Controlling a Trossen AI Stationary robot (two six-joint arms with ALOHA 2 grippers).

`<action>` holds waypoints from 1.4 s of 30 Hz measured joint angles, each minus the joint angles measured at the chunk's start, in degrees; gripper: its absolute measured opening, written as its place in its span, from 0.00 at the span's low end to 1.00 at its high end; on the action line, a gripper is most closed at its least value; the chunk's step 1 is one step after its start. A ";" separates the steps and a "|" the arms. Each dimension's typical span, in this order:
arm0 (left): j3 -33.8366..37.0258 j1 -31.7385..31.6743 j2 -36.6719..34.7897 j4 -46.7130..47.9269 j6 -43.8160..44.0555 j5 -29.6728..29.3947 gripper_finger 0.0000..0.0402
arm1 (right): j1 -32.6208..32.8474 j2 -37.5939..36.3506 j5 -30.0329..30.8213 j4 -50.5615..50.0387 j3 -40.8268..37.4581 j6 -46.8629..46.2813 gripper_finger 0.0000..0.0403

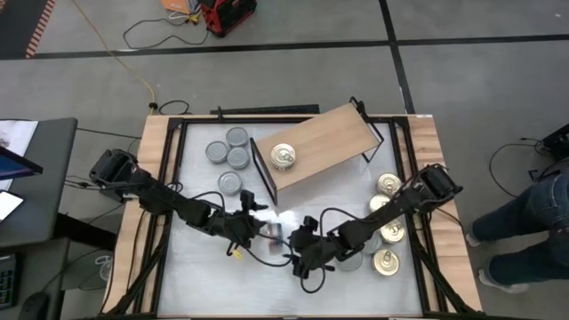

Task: Stack canned seafood by type on shelf
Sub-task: Stack the blue tuna can on top of the blue tuna can

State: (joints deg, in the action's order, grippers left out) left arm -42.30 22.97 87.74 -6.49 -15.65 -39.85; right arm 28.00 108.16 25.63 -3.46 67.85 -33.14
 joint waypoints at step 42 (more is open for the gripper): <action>-2.19 9.96 9.30 -10.18 10.72 -8.90 0.60 | -11.01 -0.04 5.03 2.80 -3.67 7.67 0.71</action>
State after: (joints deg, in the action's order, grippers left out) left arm -44.49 32.93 97.04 -16.67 -4.93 -48.75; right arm 16.99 108.12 30.65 -0.66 64.18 -25.47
